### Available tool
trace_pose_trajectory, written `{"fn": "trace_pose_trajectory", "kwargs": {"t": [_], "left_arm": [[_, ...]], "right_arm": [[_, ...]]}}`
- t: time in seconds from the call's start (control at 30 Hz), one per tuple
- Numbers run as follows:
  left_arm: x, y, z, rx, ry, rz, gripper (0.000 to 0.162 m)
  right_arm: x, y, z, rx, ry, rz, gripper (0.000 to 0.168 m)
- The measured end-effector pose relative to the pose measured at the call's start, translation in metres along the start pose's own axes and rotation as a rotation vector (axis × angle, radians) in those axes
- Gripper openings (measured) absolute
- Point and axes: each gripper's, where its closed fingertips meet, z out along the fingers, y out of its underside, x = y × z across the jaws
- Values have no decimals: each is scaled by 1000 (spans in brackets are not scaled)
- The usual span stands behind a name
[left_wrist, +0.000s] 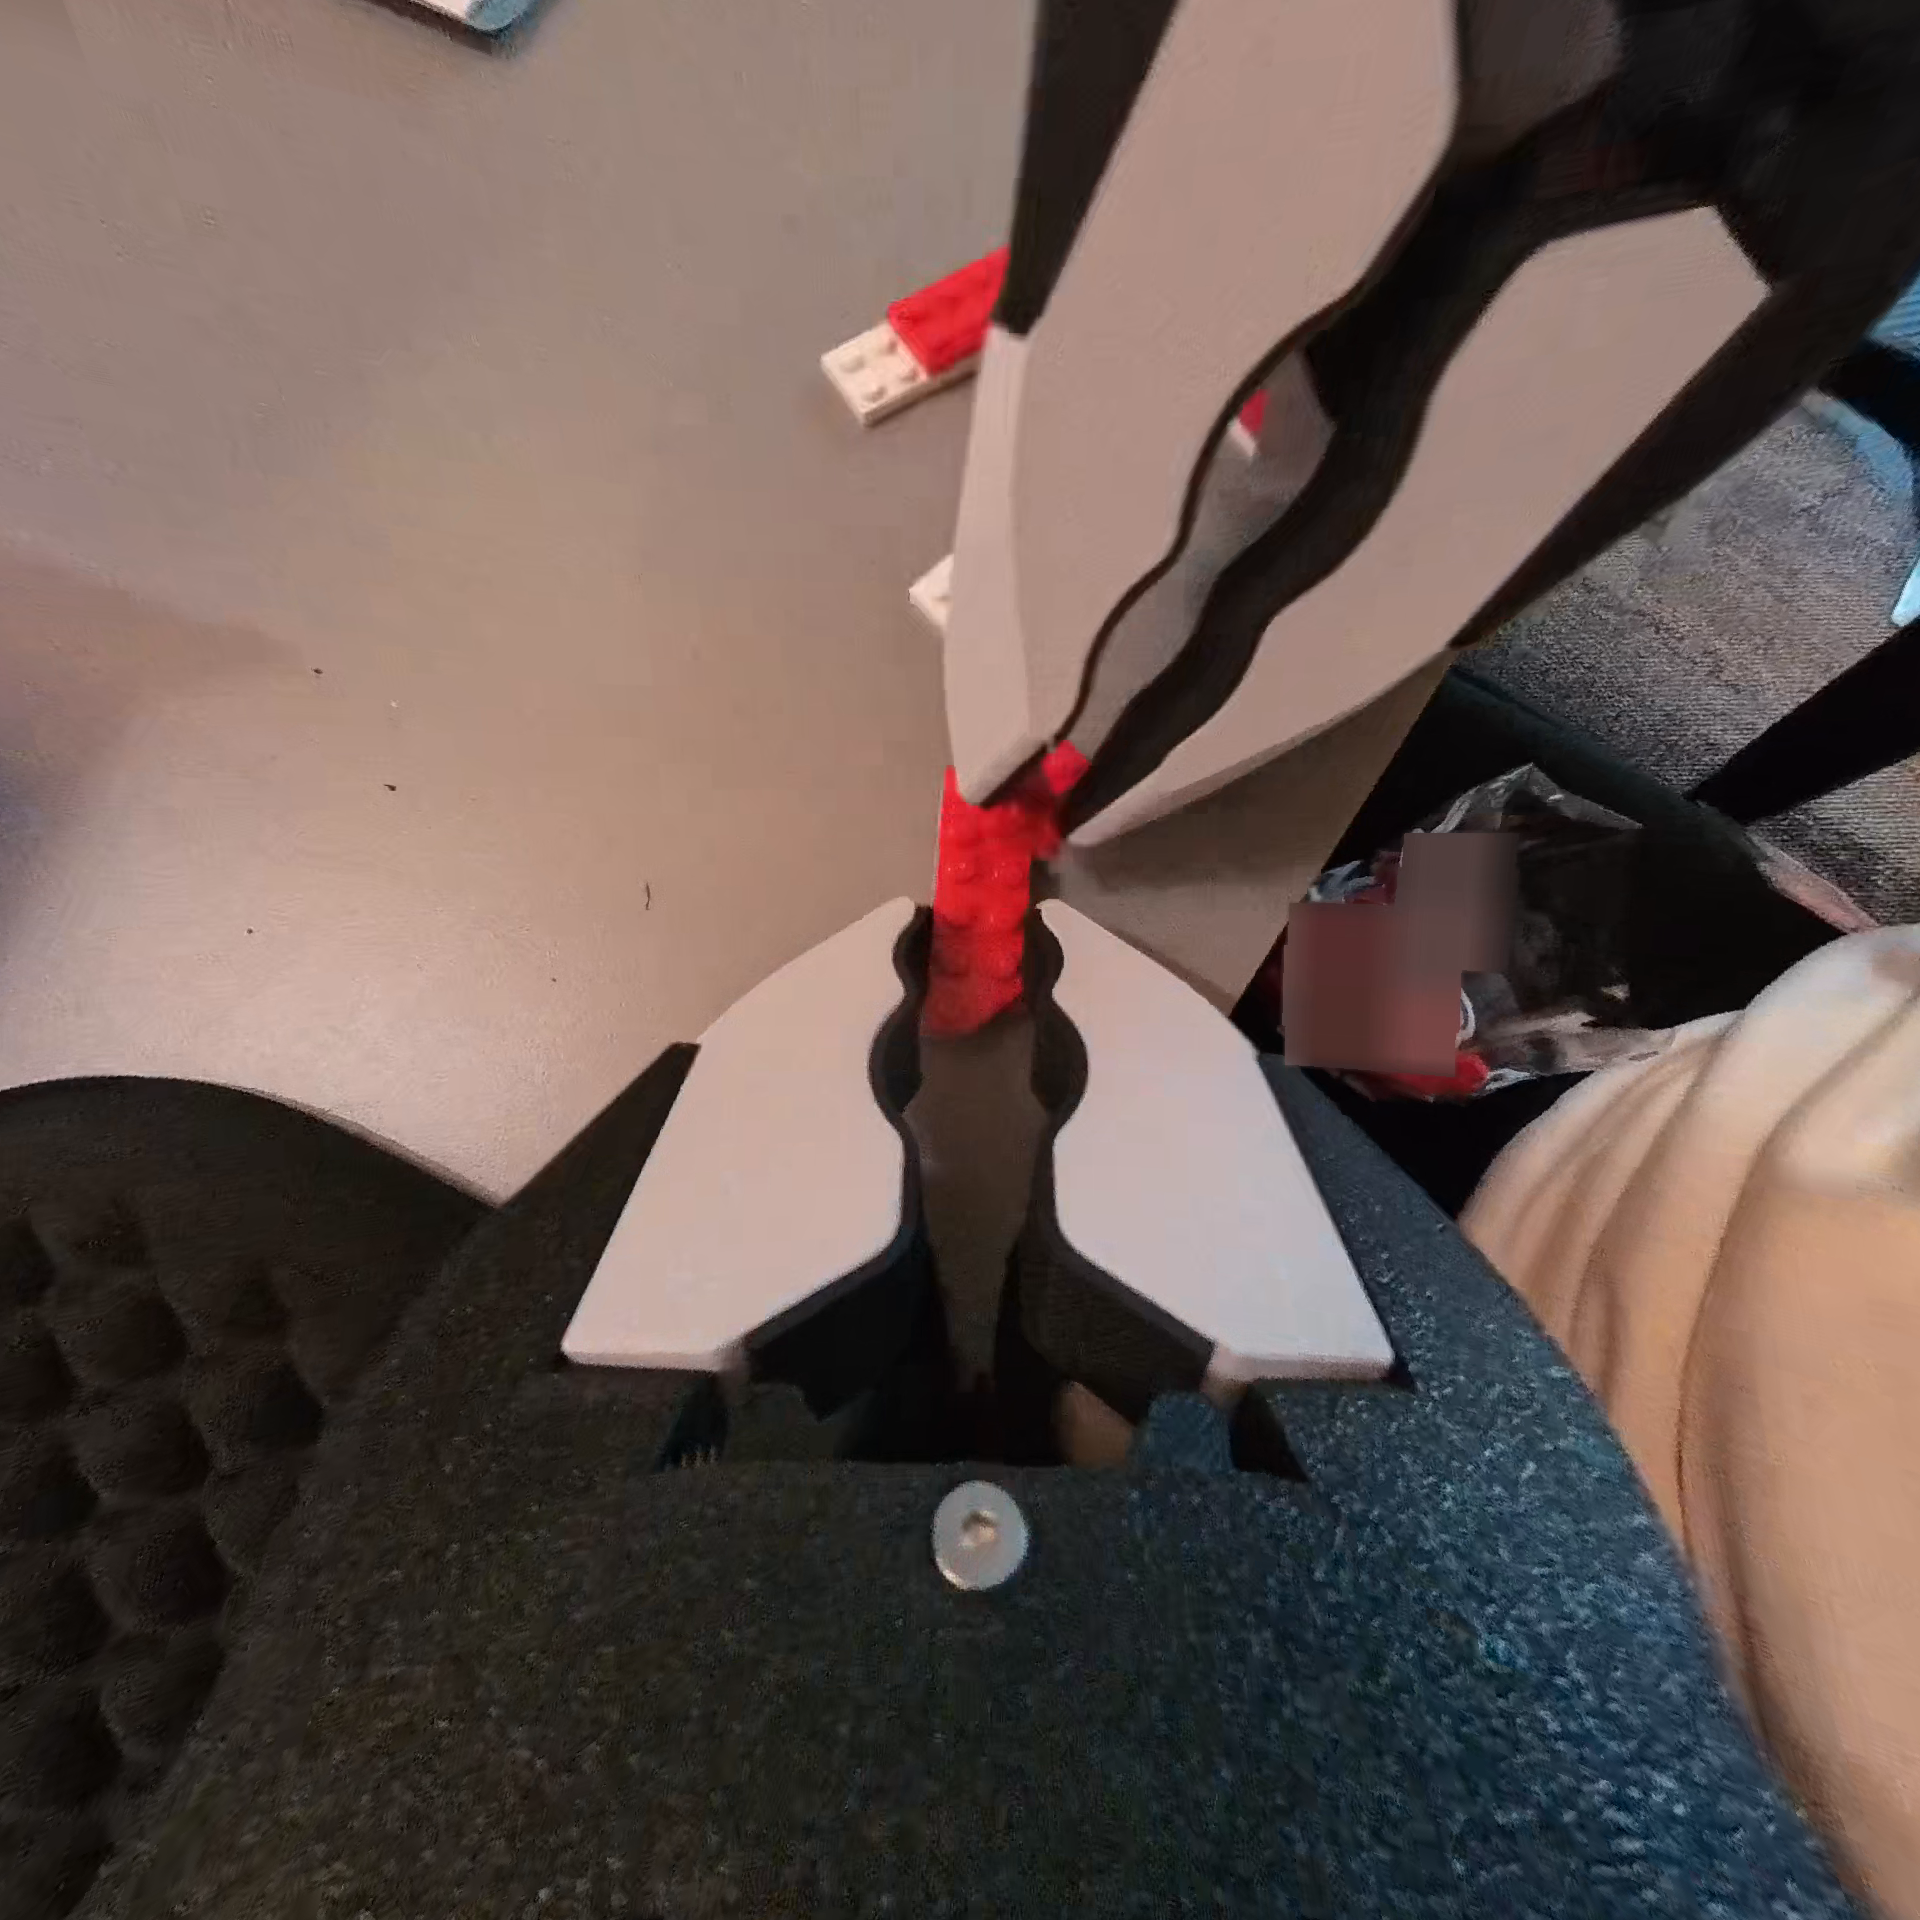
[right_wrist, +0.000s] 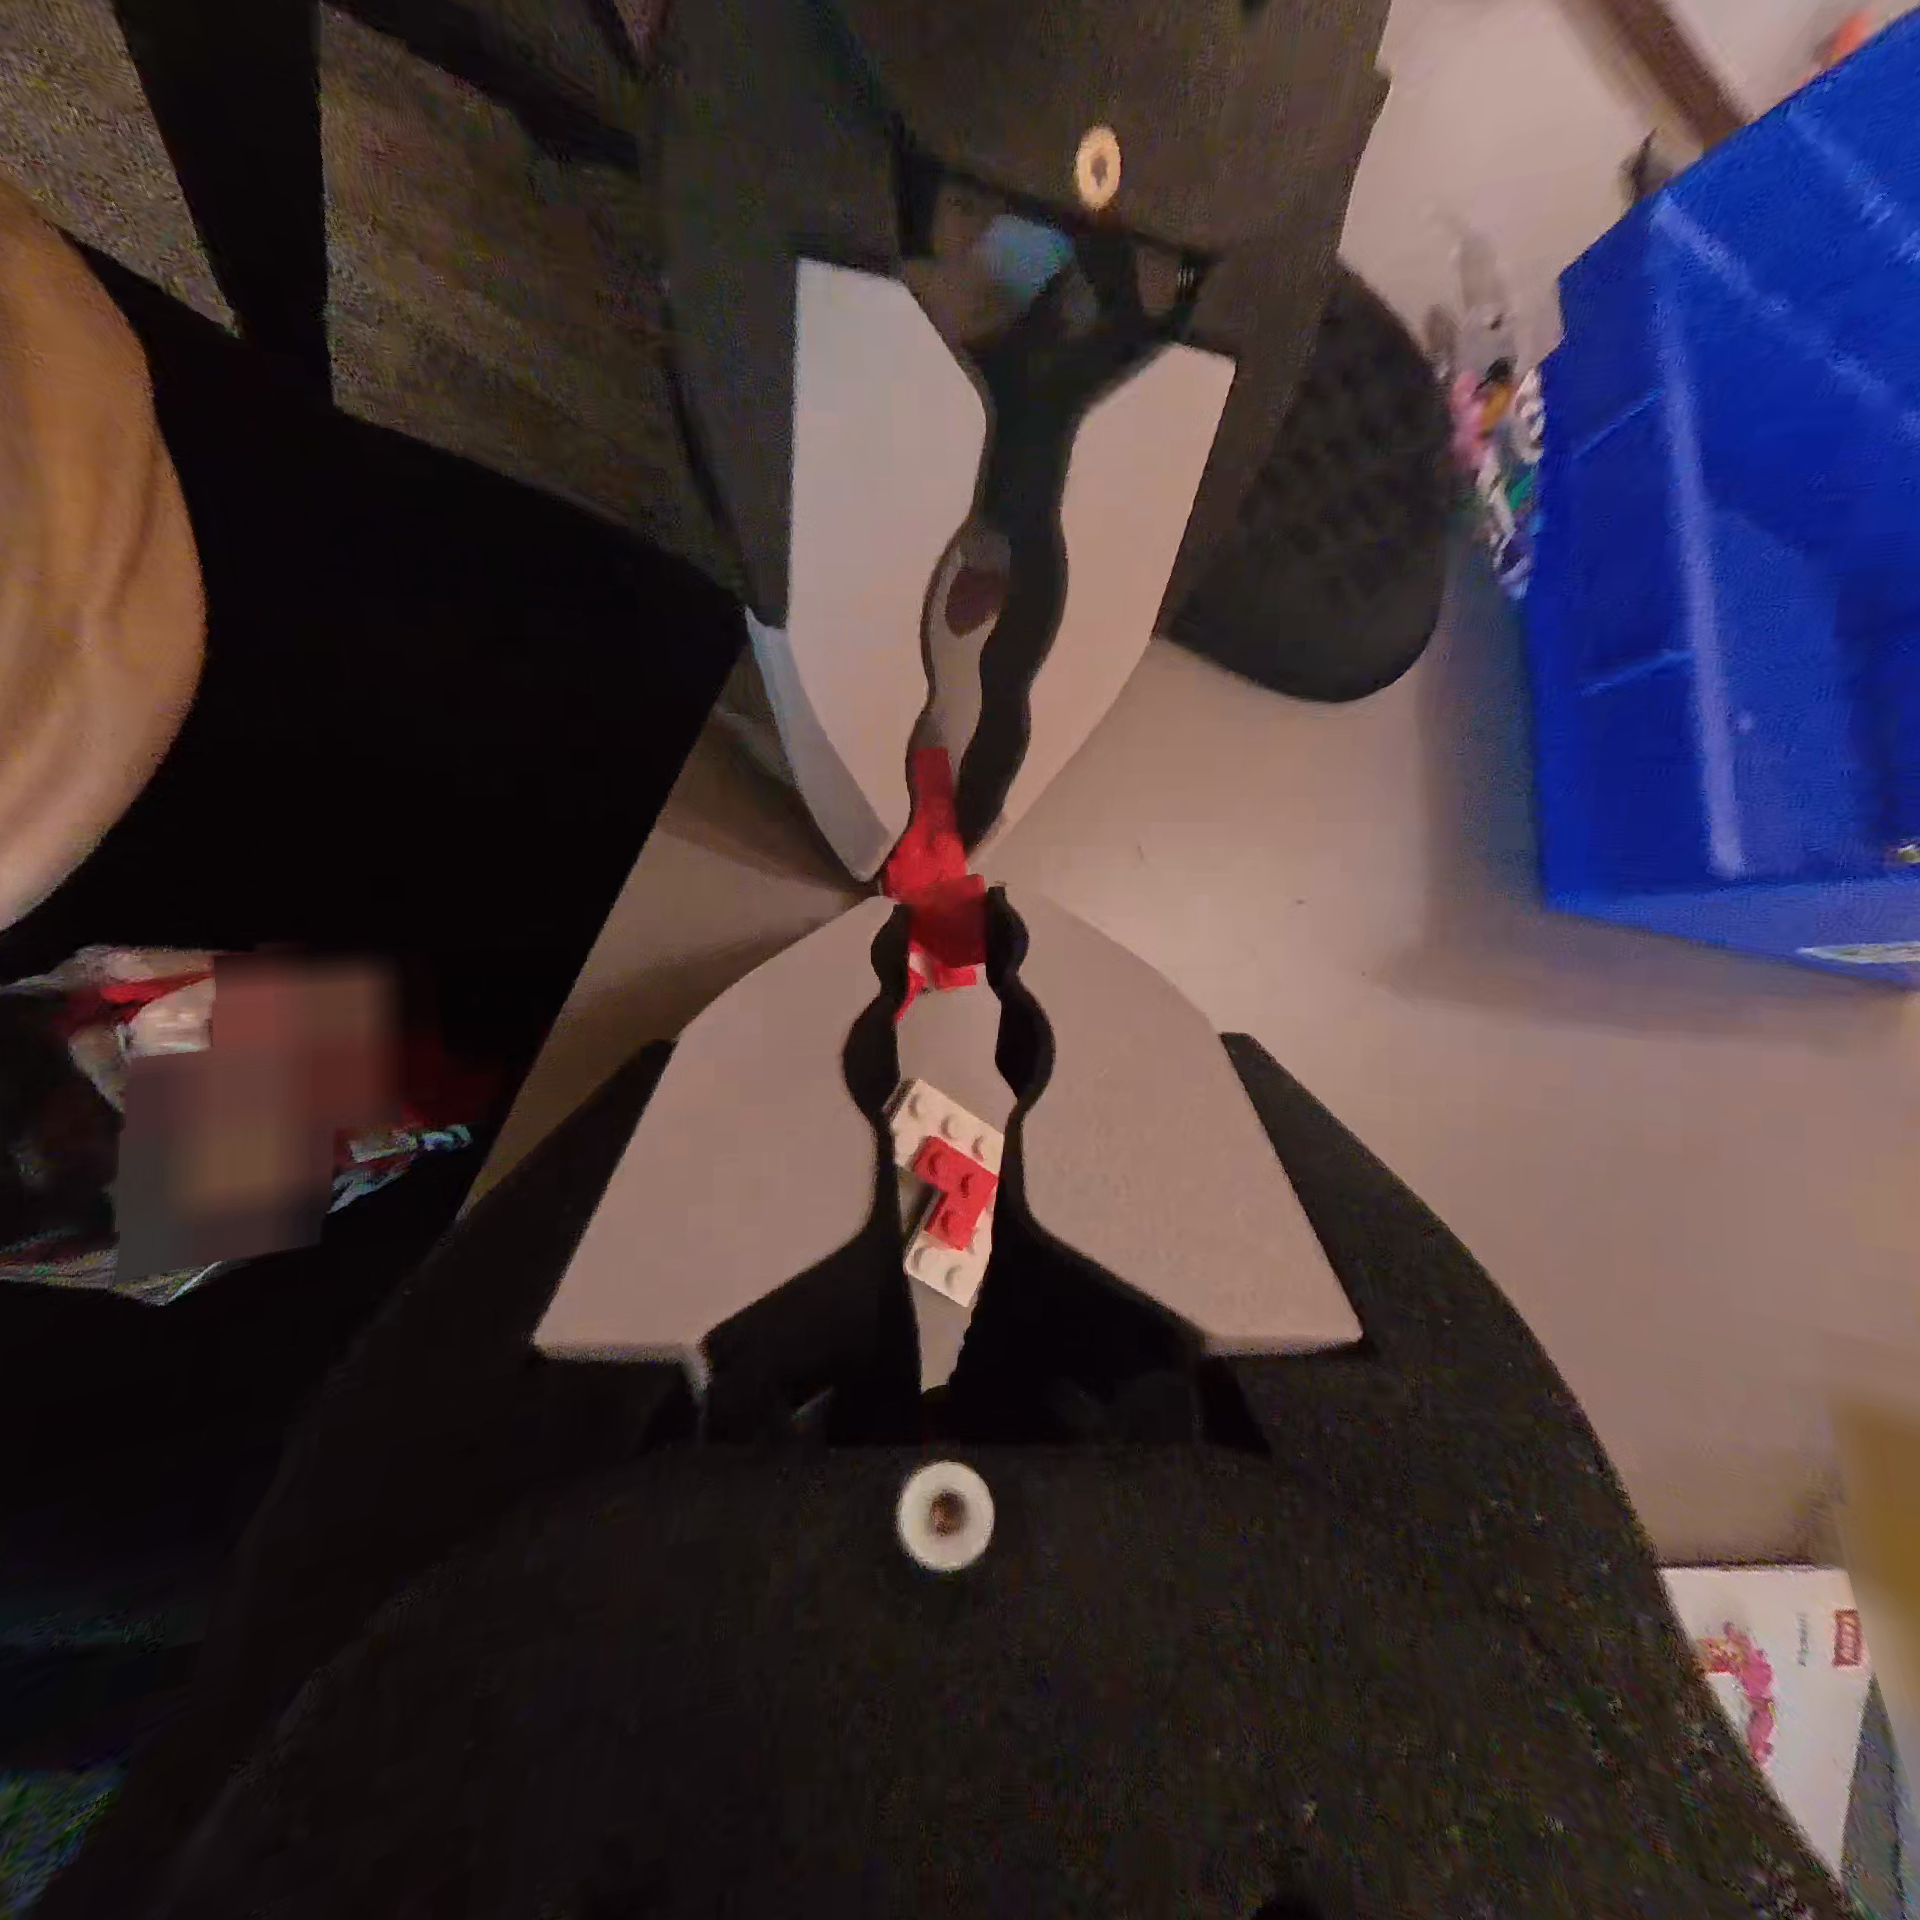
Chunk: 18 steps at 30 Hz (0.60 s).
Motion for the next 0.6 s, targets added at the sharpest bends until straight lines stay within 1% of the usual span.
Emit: {"fn": "trace_pose_trajectory", "kwargs": {"t": [0.13,0.23,0.3,0.33,0.37,0.47,0.53,0.6], "left_arm": [[1,1,0,3,-7,9,17],[0,-1,1,5,2,-10,17],[1,-1,1,4,2,-11,17],[1,-1,1,3,2,-11,17],[1,-1,1,2,5,-14,17],[1,-1,0,1,21,-27,18],[2,-1,0,0,36,-34,20],[1,-1,-1,3,32,-43,24]], "right_arm": [[-6,-5,-10,20,8,17,14],[-14,-16,-30,90,-66,208,14],[-45,-31,-48,147,-187,284,14],[-61,-33,-52,138,-211,315,14],[-80,-28,-51,96,-227,335,15],[-126,4,-39,-90,-229,373,15],[-137,23,-26,-170,-174,411,16],[-144,37,-19,-235,-157,437,22]]}}
